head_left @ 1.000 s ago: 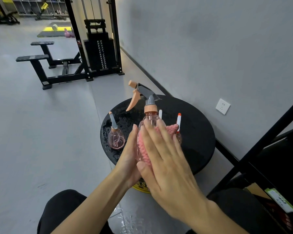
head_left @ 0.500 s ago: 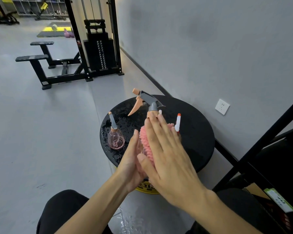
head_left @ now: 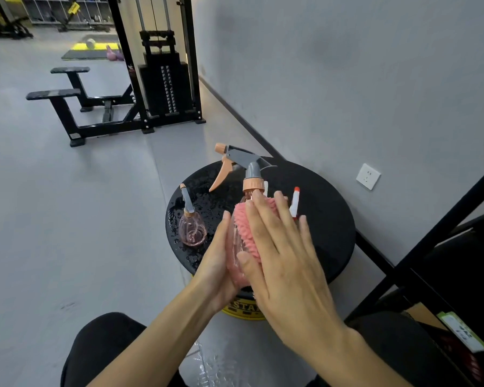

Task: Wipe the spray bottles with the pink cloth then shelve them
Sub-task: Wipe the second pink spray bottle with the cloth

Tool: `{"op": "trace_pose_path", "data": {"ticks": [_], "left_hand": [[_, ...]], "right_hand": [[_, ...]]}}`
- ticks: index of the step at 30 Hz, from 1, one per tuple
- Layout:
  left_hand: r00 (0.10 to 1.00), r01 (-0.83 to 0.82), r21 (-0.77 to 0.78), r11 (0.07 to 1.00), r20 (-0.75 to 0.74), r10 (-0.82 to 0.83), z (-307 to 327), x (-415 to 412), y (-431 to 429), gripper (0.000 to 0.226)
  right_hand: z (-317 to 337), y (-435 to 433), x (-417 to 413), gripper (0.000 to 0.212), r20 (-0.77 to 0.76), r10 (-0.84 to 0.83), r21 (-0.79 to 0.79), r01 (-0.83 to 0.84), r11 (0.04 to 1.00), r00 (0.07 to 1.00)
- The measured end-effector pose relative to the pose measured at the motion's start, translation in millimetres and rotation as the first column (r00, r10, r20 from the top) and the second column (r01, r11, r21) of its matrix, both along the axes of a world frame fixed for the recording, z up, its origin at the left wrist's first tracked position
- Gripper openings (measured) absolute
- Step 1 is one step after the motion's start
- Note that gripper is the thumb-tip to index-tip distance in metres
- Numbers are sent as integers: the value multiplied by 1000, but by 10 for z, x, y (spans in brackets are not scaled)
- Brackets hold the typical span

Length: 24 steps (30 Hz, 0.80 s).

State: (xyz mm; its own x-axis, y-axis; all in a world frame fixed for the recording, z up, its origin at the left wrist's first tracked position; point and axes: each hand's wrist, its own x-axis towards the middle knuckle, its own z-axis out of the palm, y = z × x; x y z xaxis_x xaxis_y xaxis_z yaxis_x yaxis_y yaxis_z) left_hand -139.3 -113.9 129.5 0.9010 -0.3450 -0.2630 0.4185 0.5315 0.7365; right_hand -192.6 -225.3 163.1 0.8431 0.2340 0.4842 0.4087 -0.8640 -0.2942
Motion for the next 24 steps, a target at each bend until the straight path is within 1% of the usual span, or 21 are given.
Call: {"op": "trace_pose_path", "data": {"ticks": [2, 5, 7, 12, 15, 17, 22, 24], "left_hand": [[1000, 13, 10, 1000, -5, -13, -26, -1, -30, 60], [1000, 30, 19, 999, 3, -30, -28, -59, -93, 53], [998, 51, 28, 998, 23, -52, -21, -77, -116, 53], [1000, 21, 42, 999, 14, -21, -8, -64, -73, 53], [1000, 14, 25, 1000, -13, -13, -34, -91, -87, 55], [999, 28, 30, 999, -30, -27, -46, -113, -113, 56], [996, 89, 9, 996, -31, -89, -44, -208, -207, 59], [994, 105, 15, 994, -29, -104, -36, -222, -230, 58]], "right_hand": [[48, 14, 11, 58, -39, -62, -7, 62, 998, 997], [169, 26, 120, 61, -149, -91, 39, 98, 994, 985], [191, 34, 146, 61, -140, -89, 75, 100, 992, 986], [-35, 19, 60, 51, 45, -13, 176, 5, 984, 999], [-37, -46, 139, 46, 96, 32, 345, -63, 936, 995], [70, -77, 234, 44, 144, 24, 397, -80, 914, 989], [496, -108, 531, 42, 334, -59, 375, -75, 924, 941], [598, -80, 620, 43, 316, -46, 319, -61, 946, 948]]}}
